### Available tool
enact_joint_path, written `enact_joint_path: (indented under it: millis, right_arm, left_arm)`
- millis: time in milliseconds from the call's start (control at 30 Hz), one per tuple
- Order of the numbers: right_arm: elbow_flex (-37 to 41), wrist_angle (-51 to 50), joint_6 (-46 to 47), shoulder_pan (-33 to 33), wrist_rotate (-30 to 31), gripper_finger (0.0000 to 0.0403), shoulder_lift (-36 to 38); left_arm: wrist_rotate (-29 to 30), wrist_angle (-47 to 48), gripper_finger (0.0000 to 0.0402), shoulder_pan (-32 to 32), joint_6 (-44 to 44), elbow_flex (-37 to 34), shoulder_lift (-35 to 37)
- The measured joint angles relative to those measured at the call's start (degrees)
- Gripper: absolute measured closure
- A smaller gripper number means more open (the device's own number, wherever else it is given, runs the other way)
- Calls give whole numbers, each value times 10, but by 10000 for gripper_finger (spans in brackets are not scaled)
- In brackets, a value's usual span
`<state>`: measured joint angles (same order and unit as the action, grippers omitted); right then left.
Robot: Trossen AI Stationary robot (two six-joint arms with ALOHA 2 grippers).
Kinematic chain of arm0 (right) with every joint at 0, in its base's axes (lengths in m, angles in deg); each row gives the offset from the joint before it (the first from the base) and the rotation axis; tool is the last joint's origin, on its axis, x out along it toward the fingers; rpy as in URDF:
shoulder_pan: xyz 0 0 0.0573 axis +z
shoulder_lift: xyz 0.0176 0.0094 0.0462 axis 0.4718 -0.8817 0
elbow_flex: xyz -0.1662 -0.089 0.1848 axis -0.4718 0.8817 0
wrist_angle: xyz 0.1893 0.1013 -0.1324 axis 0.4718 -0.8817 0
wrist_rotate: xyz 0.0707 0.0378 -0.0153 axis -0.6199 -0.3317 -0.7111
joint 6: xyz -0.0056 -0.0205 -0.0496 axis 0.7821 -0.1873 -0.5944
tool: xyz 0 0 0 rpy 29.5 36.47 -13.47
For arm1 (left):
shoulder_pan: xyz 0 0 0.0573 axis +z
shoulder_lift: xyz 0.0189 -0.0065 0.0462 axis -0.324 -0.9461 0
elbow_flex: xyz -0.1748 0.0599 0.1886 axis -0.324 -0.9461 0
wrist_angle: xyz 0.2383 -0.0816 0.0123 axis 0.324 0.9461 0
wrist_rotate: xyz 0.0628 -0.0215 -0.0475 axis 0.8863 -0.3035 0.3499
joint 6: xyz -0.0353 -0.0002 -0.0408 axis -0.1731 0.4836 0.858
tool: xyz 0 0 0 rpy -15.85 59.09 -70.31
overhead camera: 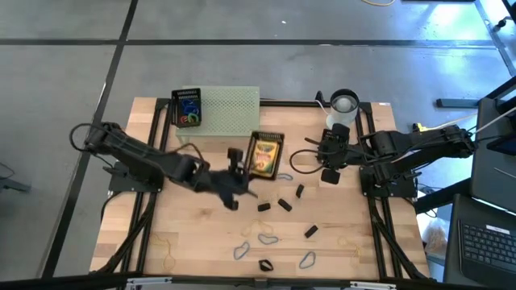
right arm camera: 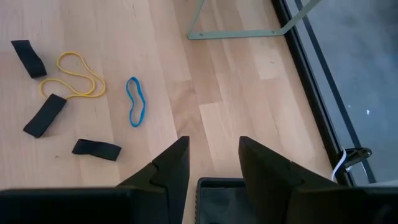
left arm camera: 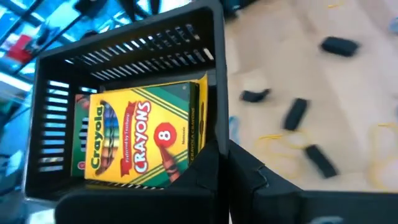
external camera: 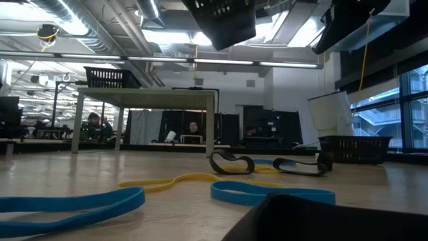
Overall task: Pick & Place Office Desk Supplies
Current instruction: Put the left black bin on the shelf
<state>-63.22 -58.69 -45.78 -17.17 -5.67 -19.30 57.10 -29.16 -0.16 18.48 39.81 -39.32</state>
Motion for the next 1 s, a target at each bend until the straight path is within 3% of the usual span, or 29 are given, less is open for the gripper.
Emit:
enact_joint_path:
  millis: [100, 367, 600, 733, 1000]
  right_arm:
    - [0, 0, 0, 0, 0, 263, 0]
    - [0, 0, -2, 0, 0, 263, 0]
    - [0, 0, -2, 0, 0, 263, 0]
    - [0, 0, -2, 0, 0, 263, 0]
    - [0, 0, -2, 0, 0, 263, 0]
  left_arm:
    - [-9, 32, 396, 42, -5, 0, 18]
    - [-107, 173, 396, 183, -54, 0, 32]
    - [-148, 200, 396, 279, -102, 0, 36]
    - [-182, 241, 396, 320, -104, 0, 36]
    - [-181, 280, 396, 357, -106, 0, 36]
